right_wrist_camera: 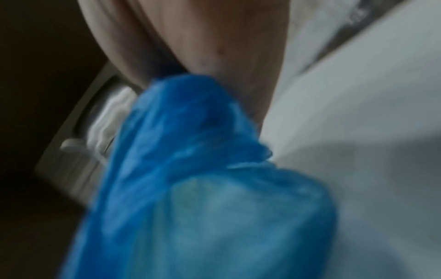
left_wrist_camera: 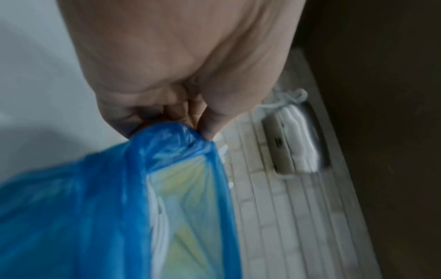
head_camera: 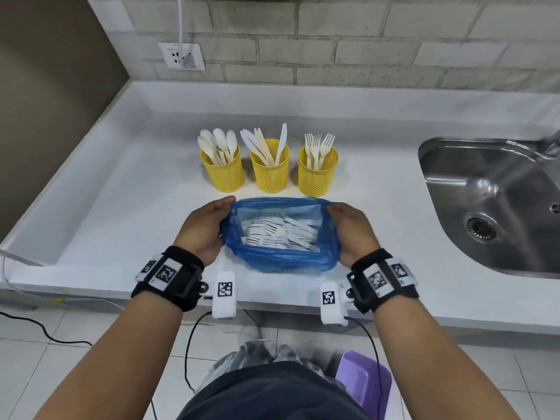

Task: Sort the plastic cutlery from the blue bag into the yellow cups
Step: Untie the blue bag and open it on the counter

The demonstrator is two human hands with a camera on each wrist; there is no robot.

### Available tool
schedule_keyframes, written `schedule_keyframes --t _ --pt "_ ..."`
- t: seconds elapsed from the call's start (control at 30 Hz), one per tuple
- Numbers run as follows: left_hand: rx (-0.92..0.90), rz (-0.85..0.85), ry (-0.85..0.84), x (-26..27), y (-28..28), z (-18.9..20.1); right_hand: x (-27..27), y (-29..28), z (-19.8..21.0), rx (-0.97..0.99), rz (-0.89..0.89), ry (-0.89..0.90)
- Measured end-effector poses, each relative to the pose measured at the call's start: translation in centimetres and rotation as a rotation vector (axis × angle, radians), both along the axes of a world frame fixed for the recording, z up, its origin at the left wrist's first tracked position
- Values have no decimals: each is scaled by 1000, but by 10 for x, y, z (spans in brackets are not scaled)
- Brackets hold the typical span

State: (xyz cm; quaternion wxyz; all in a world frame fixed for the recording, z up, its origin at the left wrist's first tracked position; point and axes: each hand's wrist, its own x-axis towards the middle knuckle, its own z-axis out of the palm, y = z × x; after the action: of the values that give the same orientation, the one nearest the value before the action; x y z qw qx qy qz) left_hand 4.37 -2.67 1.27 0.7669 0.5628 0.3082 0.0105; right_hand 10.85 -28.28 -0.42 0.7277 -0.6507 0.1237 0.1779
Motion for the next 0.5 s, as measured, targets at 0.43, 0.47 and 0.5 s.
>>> schedule_keyframes --t 0.43,0.47,0.5 --pt "425 -182 312 -14 12 -9 -8 -17 -11 -404 36 45" --pt "513 -224 341 -19 13 -9 -13 -19 -9 -509 87 22" --pt "576 -258 362 -24 12 -7 -20 -20 -8 -591 145 11"
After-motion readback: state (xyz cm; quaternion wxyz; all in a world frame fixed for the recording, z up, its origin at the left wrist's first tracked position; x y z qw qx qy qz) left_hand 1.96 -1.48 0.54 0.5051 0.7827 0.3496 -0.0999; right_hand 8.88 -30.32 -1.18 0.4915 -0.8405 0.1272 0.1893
